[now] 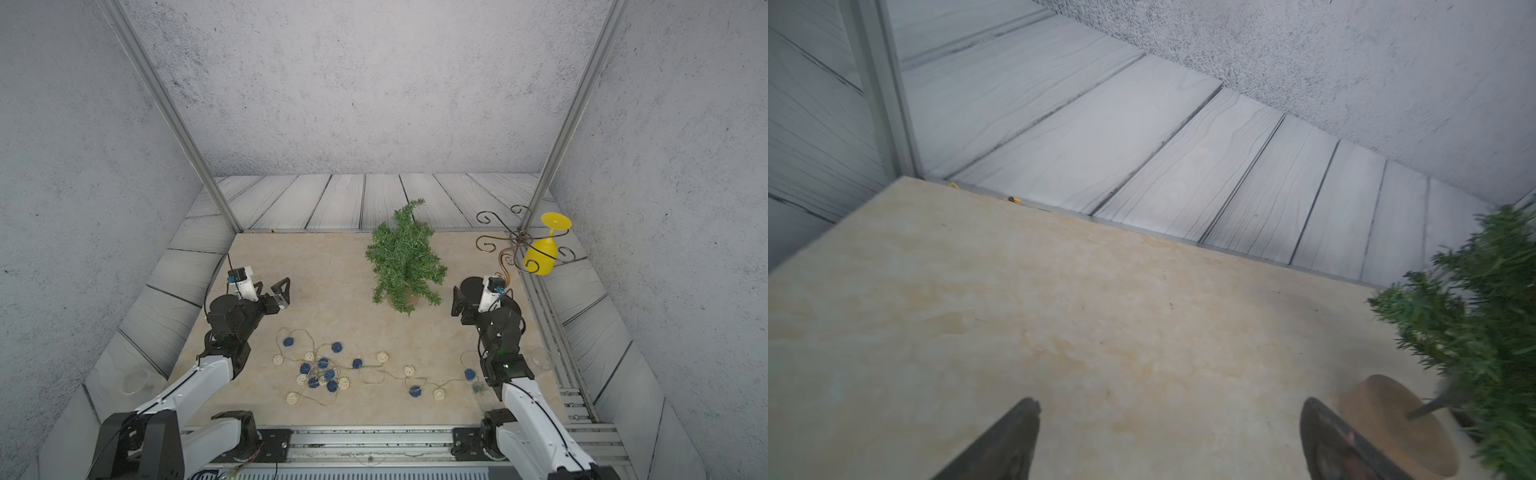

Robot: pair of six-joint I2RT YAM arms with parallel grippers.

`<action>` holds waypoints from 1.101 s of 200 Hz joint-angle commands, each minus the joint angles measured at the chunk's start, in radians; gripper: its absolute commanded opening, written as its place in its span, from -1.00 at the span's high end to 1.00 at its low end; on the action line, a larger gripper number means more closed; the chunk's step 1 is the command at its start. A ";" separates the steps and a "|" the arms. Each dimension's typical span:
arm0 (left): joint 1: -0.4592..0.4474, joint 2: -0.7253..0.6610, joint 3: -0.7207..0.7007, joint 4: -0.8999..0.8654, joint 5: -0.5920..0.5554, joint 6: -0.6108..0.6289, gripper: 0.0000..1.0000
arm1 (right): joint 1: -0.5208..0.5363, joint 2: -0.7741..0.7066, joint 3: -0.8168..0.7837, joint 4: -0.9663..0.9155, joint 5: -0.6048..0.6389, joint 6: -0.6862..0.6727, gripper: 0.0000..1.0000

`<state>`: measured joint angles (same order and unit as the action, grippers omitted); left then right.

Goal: Wrap string light around the christmas tree
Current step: Pick up the light string from the center of the board.

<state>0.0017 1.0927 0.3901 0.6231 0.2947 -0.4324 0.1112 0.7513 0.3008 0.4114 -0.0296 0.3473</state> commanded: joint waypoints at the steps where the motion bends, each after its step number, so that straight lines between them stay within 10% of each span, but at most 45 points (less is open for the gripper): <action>1: -0.003 -0.024 0.000 0.003 0.186 -0.205 -0.95 | -0.002 -0.135 -0.080 -0.156 0.000 0.397 -0.98; 40: -0.046 0.073 0.007 0.117 0.456 -0.221 -0.95 | 0.000 -0.244 0.029 -0.449 -0.319 0.333 -0.98; 62: -0.218 0.062 0.044 -0.106 0.311 -0.091 -0.90 | 0.024 -0.192 0.082 -0.600 -0.409 0.340 -0.98; 130: -0.605 -0.043 0.038 -0.467 -0.024 0.067 -0.48 | 0.527 0.013 0.184 -0.877 0.029 0.369 -0.95; 220: -0.956 0.197 0.111 -0.470 -0.064 0.357 -0.28 | 0.638 0.095 0.170 -0.866 0.071 0.357 -0.77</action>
<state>-0.9081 1.2556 0.4397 0.1822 0.2588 -0.1928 0.7479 0.8997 0.4717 -0.4469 -0.0006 0.7139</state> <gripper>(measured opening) 0.654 0.892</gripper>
